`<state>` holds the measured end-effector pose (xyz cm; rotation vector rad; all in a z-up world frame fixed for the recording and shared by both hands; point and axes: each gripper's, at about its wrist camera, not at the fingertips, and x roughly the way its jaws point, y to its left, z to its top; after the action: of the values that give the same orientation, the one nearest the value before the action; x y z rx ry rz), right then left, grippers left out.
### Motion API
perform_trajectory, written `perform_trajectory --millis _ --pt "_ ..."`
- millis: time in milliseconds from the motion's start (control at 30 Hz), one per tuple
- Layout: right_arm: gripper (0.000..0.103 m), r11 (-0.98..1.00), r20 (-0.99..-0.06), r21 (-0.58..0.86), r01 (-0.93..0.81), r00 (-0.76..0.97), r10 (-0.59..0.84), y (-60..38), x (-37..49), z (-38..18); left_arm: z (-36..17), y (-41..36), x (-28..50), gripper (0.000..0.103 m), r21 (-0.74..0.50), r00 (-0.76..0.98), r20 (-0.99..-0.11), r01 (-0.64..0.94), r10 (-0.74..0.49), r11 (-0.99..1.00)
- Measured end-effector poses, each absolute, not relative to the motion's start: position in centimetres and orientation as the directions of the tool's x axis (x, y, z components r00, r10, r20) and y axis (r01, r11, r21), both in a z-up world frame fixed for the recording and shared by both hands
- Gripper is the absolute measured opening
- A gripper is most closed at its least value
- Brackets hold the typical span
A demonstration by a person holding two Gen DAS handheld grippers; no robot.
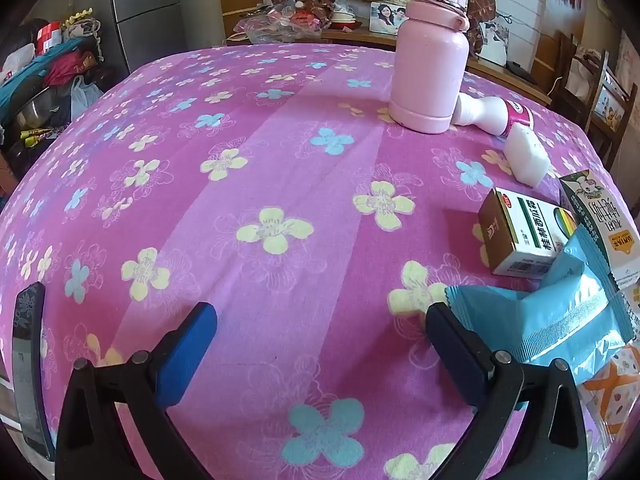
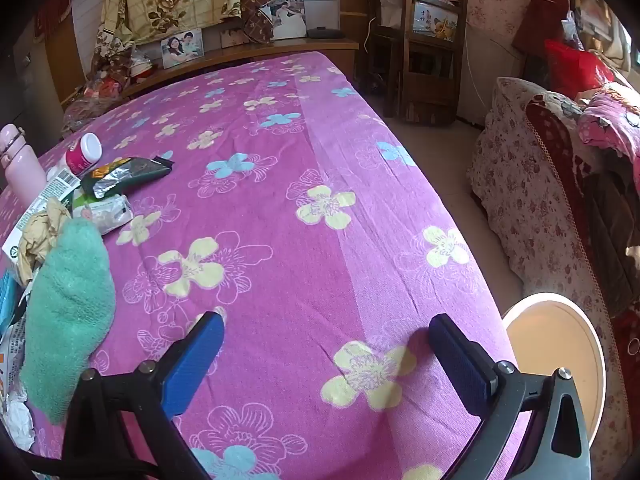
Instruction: Collect trash
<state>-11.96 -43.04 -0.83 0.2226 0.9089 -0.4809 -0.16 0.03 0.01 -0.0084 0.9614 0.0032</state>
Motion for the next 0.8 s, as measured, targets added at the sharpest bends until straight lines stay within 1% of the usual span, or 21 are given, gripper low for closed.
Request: perform_trajectory --millis 133,233,333,400,500,600,667,800 --pt "0.103 0.872 -0.799 -0.015 0.489 0.518 -0.304 -43.0 -12.0 -0.8 0.5 -0.2 -1.1 0.103 -0.013 0.562 -0.827 0.019 -0.022 1.0" --pt "0.103 0.872 -0.799 -0.015 0.489 0.518 -0.304 -43.1 -12.0 -0.8 2.4 -0.7 -3.5 0.103 0.008 0.601 -0.799 0.034 -0.014 0.999" --pt "0.103 0.872 -0.8 -0.013 0.489 0.518 -0.302 -43.1 -12.0 -0.8 4.2 -0.9 -5.2 0.103 0.004 0.631 -0.775 0.045 -0.025 0.999" --pt "0.103 0.886 -0.815 -0.01 0.463 0.51 -0.276 -43.1 -12.0 -0.8 5.3 -1.1 -6.5 0.103 -0.018 0.642 -0.765 0.058 -0.051 0.998" --pt "0.103 0.913 -0.843 0.0 0.407 0.491 -0.219 -42.2 -13.1 -0.5 6.6 -2.2 -8.0 0.103 -0.018 0.668 -0.741 0.085 -0.071 0.996" --pt "0.103 0.896 -0.821 0.061 0.44 0.532 -0.205 -41.4 -15.8 0.5 8.3 -2.8 -9.5 0.103 -0.01 0.701 -0.709 0.104 -0.081 0.994" --pt "0.103 0.889 -0.798 0.085 0.45 0.565 -0.21 -40.2 -17.6 1.7 9.3 -3.2 -10.4 0.103 -0.025 0.718 -0.689 0.118 -0.103 0.993" --pt "0.103 0.905 -0.726 0.121 0.409 0.658 -0.2 -36.5 -20.2 5.6 11.3 -4.6 -13.0 0.103 -0.038 0.751 -0.647 0.138 -0.13 0.99"
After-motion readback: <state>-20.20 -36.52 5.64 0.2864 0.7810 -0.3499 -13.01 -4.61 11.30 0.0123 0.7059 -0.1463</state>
